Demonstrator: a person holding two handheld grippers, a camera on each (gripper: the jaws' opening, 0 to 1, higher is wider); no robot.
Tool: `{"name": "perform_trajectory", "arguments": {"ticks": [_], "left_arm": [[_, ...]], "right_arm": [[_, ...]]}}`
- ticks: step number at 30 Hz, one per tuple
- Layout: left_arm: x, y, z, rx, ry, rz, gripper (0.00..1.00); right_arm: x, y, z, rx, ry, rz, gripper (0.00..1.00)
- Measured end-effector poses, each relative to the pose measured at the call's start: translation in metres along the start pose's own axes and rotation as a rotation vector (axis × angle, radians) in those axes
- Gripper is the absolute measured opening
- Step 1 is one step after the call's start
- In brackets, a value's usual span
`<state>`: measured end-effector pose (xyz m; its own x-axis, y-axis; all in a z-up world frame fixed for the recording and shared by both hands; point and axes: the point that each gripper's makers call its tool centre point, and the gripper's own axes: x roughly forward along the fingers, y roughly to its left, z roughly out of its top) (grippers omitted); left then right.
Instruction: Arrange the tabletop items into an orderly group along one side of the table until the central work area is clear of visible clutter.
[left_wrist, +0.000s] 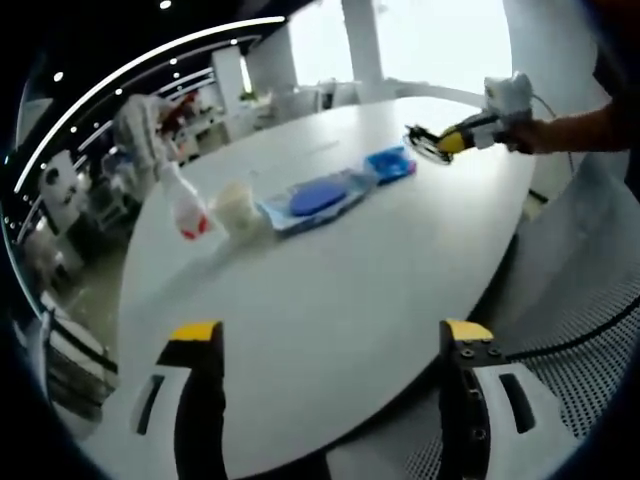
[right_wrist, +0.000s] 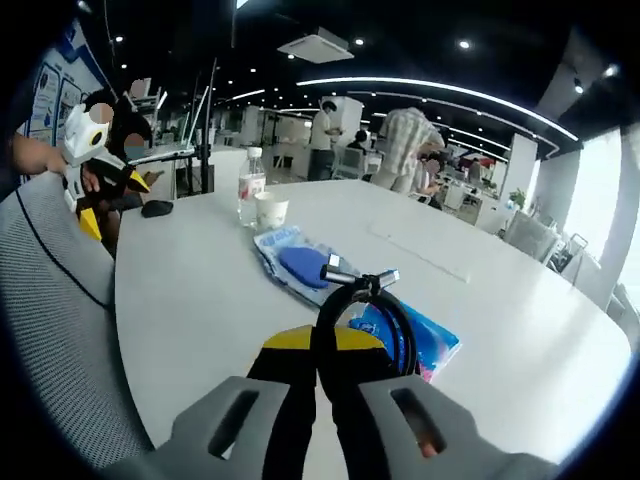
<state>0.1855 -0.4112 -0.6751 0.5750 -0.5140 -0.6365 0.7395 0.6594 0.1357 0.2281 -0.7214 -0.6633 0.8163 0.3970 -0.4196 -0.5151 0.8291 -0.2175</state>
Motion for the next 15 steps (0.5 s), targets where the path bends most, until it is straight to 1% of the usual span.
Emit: {"name": "perform_trajectory", "arguments": {"ticks": [1, 4, 7, 13, 15], "left_arm": [[0.000, 0.001, 0.000, 0.002, -0.001, 0.003, 0.85], [-0.001, 0.002, 0.000, -0.005, -0.008, 0.012, 0.85], [-0.002, 0.003, 0.000, -0.008, -0.009, 0.021, 0.85], [-0.003, 0.005, 0.000, -0.017, -0.017, 0.029, 0.85], [-0.003, 0.005, 0.000, -0.019, -0.019, 0.032, 0.85]], "right_arm": [[0.001, 0.000, 0.000, -0.003, 0.001, 0.003, 0.02], [0.007, 0.005, -0.005, -0.054, 0.032, 0.028, 0.02], [0.014, 0.013, -0.014, -0.088, 0.066, 0.056, 0.02], [0.029, 0.020, -0.022, -0.107, 0.100, 0.084, 0.02], [0.034, 0.021, -0.023, -0.096, 0.105, 0.091, 0.02]]}}
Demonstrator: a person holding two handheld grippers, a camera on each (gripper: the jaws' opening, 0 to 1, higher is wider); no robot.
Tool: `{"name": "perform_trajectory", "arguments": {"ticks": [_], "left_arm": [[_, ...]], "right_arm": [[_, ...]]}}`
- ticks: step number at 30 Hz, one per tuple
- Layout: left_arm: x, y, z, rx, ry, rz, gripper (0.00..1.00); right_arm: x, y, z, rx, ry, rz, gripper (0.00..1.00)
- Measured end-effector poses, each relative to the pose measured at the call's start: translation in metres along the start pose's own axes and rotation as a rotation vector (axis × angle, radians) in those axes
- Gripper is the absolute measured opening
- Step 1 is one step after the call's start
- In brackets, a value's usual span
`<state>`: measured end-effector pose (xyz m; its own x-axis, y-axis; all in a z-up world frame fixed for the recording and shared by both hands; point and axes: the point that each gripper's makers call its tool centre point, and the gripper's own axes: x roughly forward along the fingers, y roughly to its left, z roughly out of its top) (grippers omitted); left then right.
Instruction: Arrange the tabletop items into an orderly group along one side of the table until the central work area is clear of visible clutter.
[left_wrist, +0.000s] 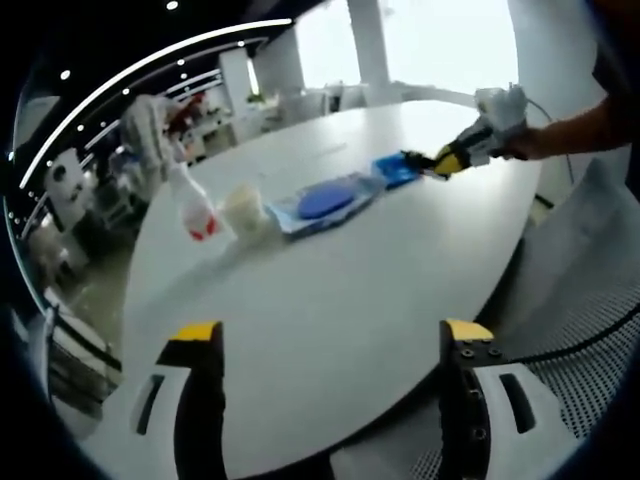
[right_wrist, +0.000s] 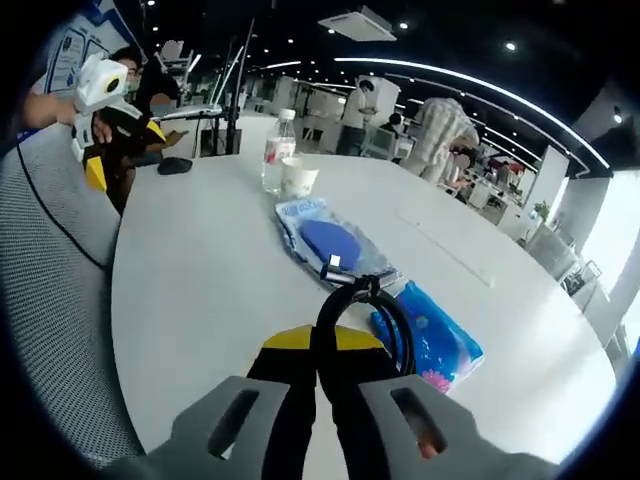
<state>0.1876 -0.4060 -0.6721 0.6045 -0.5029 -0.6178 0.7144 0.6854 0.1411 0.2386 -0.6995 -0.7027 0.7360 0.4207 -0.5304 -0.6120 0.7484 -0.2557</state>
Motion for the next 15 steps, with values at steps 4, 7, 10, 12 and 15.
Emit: {"name": "perform_trajectory", "arguments": {"ticks": [4, 7, 10, 12, 15], "left_arm": [[0.000, 0.000, -0.001, -0.001, 0.002, -0.002, 0.85], [0.000, 0.000, -0.001, -0.003, 0.000, -0.003, 0.85], [-0.001, 0.001, -0.001, -0.005, -0.003, 0.004, 0.85], [-0.001, 0.001, -0.001, -0.008, -0.006, 0.006, 0.85], [-0.001, 0.002, -0.001, -0.010, -0.010, 0.009, 0.85]], "right_arm": [[0.012, 0.004, -0.003, 0.007, 0.016, 0.013, 0.02], [0.023, 0.010, -0.006, 0.016, 0.027, 0.027, 0.02], [0.033, 0.017, -0.006, 0.028, 0.042, 0.038, 0.02], [0.036, 0.022, -0.006, 0.031, 0.046, 0.046, 0.02], [0.041, 0.026, -0.010, 0.020, 0.053, 0.064, 0.03]]}}
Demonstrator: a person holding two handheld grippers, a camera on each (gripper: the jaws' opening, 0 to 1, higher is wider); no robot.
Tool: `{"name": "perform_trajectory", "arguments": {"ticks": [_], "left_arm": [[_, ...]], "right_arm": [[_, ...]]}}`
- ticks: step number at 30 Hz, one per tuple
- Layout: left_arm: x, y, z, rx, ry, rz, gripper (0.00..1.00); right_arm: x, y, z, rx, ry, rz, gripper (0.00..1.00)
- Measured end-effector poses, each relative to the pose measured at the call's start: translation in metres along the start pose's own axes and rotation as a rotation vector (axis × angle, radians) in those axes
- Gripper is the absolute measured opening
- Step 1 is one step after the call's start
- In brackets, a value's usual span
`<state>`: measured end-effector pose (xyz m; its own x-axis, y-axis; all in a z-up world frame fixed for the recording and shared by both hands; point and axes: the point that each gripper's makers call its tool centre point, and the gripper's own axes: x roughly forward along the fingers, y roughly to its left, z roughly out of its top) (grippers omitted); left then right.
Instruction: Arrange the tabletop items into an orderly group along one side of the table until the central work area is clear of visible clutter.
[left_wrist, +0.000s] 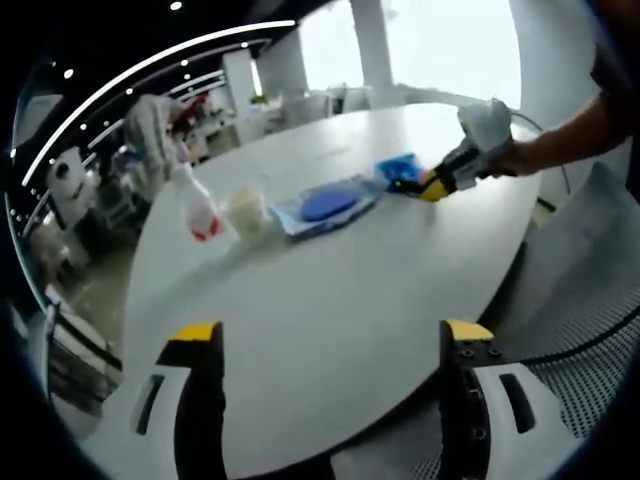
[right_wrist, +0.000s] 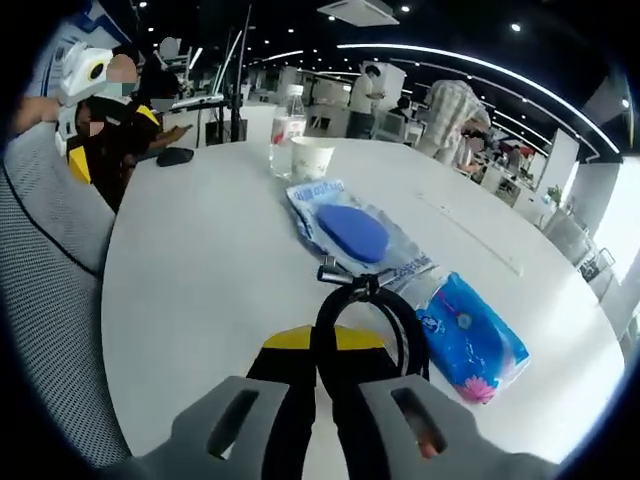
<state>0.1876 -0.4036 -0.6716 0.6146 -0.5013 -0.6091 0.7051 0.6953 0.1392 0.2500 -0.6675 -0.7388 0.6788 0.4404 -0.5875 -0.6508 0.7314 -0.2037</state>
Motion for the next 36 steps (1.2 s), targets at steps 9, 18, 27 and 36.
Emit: {"name": "perform_trajectory", "arguments": {"ticks": [9, 18, 27, 36], "left_arm": [[0.000, 0.000, -0.001, -0.002, 0.001, -0.004, 0.85], [0.000, 0.000, 0.001, -0.009, -0.006, -0.003, 0.85], [0.000, -0.001, 0.004, -0.011, -0.014, -0.014, 0.85], [-0.001, 0.004, 0.010, -0.020, -0.037, 0.008, 0.88]], "right_arm": [[0.012, 0.011, -0.009, 0.028, 0.029, 0.028, 0.03], [0.020, 0.024, -0.016, 0.128, 0.035, 0.041, 0.05], [0.014, 0.020, -0.004, 0.175, -0.005, 0.034, 0.16], [-0.018, 0.007, 0.012, 0.214, -0.032, -0.027, 0.52]]}}
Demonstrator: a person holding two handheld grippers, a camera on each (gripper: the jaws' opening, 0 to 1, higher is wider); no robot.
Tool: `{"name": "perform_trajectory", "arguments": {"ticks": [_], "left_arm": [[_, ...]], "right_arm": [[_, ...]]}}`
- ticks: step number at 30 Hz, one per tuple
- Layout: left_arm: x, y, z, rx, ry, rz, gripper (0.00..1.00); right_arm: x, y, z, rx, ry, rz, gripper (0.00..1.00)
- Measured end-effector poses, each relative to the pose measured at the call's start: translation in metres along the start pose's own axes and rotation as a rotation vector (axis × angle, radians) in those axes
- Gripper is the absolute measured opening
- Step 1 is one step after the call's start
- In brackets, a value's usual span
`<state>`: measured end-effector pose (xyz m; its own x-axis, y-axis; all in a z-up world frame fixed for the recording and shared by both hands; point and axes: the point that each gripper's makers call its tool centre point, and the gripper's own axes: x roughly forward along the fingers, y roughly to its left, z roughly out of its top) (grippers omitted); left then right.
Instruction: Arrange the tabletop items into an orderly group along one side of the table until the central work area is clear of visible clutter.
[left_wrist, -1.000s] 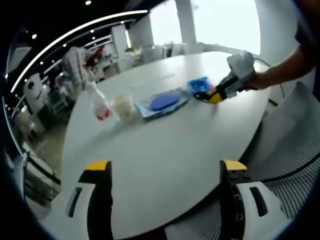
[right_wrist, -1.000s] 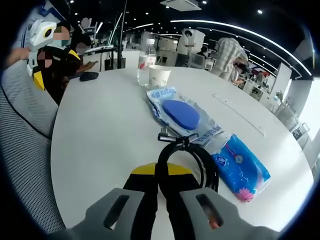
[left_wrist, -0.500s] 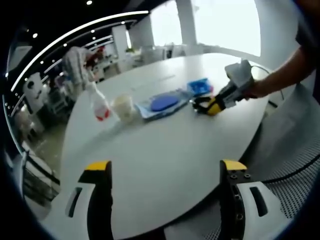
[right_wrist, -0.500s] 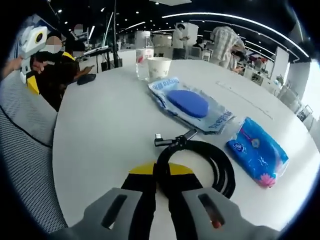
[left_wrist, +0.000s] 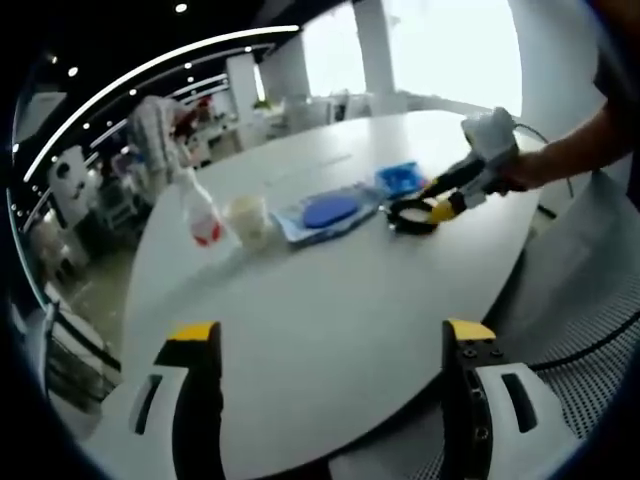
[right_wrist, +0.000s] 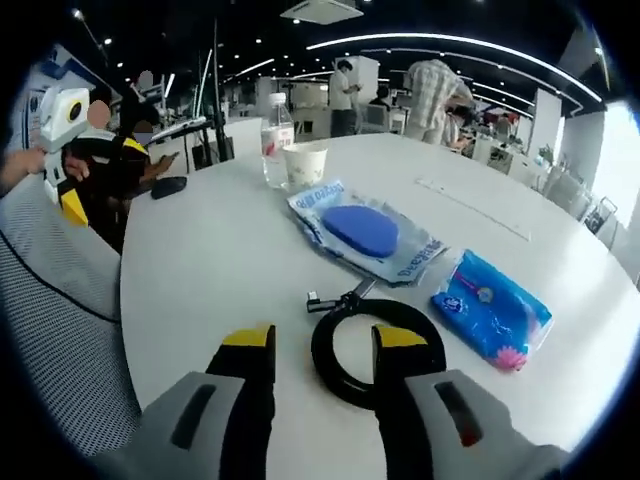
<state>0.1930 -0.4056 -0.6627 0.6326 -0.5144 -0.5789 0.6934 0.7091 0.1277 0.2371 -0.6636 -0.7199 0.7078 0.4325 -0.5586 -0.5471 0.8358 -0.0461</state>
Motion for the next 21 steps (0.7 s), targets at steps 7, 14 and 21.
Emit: {"name": "perform_trajectory", "arguments": {"ticks": [7, 14, 21], "left_arm": [[0.001, 0.000, 0.006, -0.026, -0.027, -0.004, 0.91], [0.001, 0.000, 0.007, -0.028, -0.025, -0.007, 0.94], [0.001, -0.001, 0.007, -0.038, -0.028, -0.011, 0.96]], "right_arm": [[-0.031, -0.019, 0.014, 0.073, -0.056, -0.091, 0.73], [-0.055, -0.022, 0.012, 0.084, -0.046, -0.165, 0.93], [-0.082, -0.021, 0.006, 0.125, -0.051, -0.202, 1.00]]}}
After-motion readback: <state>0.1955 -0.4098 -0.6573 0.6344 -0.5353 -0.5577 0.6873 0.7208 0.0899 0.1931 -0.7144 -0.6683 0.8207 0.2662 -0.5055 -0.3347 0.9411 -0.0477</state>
